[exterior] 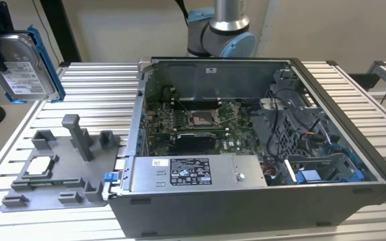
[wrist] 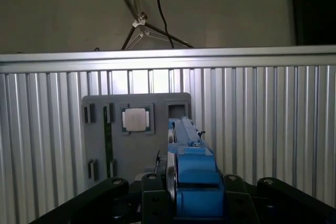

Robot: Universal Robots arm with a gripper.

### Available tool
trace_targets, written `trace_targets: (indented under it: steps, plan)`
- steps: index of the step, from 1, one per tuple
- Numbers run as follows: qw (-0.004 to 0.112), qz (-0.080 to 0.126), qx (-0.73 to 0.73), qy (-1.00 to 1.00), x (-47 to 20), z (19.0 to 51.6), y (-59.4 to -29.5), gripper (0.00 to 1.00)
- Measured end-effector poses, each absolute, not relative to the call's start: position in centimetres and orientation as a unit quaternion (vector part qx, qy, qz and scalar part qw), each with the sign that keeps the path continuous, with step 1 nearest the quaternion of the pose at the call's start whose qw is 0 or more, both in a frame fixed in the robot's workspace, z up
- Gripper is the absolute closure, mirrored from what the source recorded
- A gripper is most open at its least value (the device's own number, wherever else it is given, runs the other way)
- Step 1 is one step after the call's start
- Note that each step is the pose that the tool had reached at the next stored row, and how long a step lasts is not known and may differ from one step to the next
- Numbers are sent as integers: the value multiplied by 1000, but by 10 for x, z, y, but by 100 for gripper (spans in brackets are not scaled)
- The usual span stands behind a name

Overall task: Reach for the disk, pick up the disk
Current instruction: 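Pick up the disk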

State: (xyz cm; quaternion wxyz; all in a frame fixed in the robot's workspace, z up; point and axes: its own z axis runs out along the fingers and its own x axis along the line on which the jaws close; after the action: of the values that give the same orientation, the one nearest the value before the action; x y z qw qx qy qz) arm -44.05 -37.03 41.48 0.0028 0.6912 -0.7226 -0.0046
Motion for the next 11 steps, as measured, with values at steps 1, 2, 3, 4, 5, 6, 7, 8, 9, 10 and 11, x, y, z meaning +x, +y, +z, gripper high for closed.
trace_targets:
  steps: [1, 2, 3, 4, 5, 6, 7, 8, 9, 10, 11]
  plan:
    - [3, -5, 691, -723, -440, 416, -370, 100]
    - [3, -5, 691, -723, -440, 417, -370, 100]
    - [3, -5, 691, -723, -440, 419, -370, 100]
    - [3, -5, 691, -723, -440, 420, -370, 100]
    - [3, -5, 691, -723, -440, 421, -370, 100]
    - [3, -5, 691, -723, -440, 423, -370, 100]
    - [3, -5, 691, -723, -440, 424, -370, 100]
    - [3, -5, 691, -723, -440, 425, -370, 100]
    - [3, -5, 691, -723, -440, 426, -370, 100]
    - [3, -5, 691, -723, -440, 428, -370, 100]
    - [3, -5, 691, -723, -440, 429, -370, 100]
